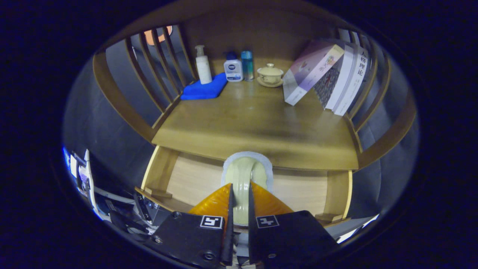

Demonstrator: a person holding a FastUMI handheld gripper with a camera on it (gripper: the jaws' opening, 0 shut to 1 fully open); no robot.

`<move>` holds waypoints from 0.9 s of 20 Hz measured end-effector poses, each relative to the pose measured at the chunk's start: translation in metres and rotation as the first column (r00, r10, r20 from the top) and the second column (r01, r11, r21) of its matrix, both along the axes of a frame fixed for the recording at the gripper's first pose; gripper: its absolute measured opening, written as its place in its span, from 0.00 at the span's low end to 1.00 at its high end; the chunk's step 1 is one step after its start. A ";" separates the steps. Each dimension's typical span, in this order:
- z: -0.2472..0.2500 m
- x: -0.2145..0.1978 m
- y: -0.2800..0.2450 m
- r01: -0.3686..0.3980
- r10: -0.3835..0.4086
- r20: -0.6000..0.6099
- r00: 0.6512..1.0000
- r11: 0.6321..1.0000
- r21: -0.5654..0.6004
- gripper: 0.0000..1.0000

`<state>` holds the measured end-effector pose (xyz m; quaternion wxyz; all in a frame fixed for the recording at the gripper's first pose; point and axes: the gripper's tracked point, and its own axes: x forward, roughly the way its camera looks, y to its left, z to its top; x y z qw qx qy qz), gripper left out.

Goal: Pull open the drawer, take out the items inside it, and place them on the countertop above the cabinet.

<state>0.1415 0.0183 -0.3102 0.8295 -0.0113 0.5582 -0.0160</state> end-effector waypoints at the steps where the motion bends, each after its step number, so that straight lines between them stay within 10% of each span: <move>1: 0.004 0.005 -0.001 0.005 -0.005 0.010 1.000 1.000 -0.002 0.19; 18: 0.007 0.127 -0.019 0.091 -0.085 0.083 0.993 0.994 -0.068 0.19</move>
